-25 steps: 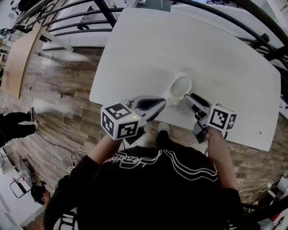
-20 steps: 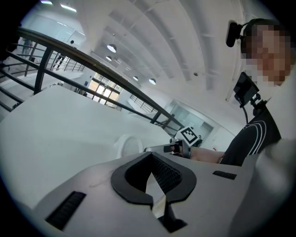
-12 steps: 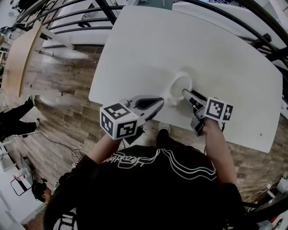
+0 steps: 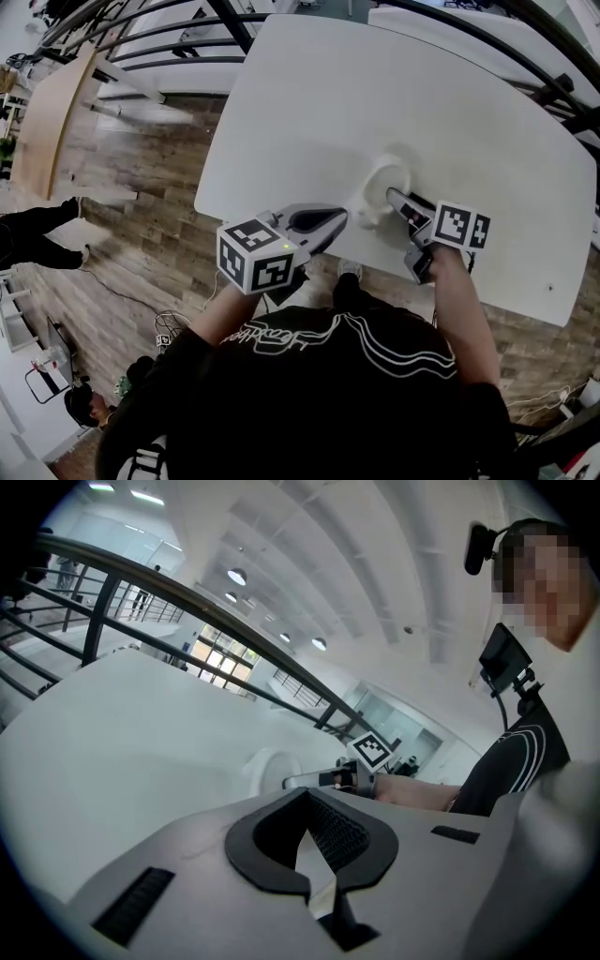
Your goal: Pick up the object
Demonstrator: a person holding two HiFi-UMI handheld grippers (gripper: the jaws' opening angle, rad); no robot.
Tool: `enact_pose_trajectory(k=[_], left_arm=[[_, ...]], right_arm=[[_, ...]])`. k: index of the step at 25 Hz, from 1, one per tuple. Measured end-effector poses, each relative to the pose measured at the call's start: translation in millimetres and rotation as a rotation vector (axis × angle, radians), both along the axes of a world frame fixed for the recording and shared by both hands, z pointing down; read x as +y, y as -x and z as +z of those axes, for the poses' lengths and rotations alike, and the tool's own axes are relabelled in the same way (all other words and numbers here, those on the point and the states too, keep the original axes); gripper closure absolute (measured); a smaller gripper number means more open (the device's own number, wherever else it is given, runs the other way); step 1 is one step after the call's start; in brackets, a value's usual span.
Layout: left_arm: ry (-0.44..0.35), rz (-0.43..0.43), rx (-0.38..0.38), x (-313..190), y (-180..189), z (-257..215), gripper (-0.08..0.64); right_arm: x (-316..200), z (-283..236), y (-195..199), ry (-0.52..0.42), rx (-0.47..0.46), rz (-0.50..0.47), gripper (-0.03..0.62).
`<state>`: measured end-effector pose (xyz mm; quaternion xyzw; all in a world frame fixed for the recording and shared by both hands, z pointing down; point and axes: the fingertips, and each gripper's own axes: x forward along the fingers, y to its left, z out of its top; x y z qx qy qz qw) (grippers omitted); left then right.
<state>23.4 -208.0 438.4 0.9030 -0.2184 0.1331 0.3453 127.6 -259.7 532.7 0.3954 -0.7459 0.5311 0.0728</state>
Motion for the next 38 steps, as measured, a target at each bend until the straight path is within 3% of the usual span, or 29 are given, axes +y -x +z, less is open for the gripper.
enact_pose_trajectory(k=[11, 26, 31, 38], left_arm=[[-0.003, 0.007, -0.028, 5.2, 6.4, 2.8, 0.554], [-0.022, 0.001, -0.047, 13.8, 15.1, -3.9, 0.554], [-0.033, -0.010, -0.049, 14.4, 20.6, -8.6, 0.554], [-0.055, -0.028, -0.044, 17.6, 33.4, -22.2, 0.552]], right_arm=[[-0.7, 3.6, -0.1, 0.034, -0.013, 0.000, 0.416], [1.8, -2.4, 0.7, 0.010, -0.042, 0.024, 0.456], [1.3, -6.1, -2.2, -0.016, -0.045, 0.043, 0.460], [5.6, -40.7, 2.7, -0.090, -0.124, 0.097, 0.460]])
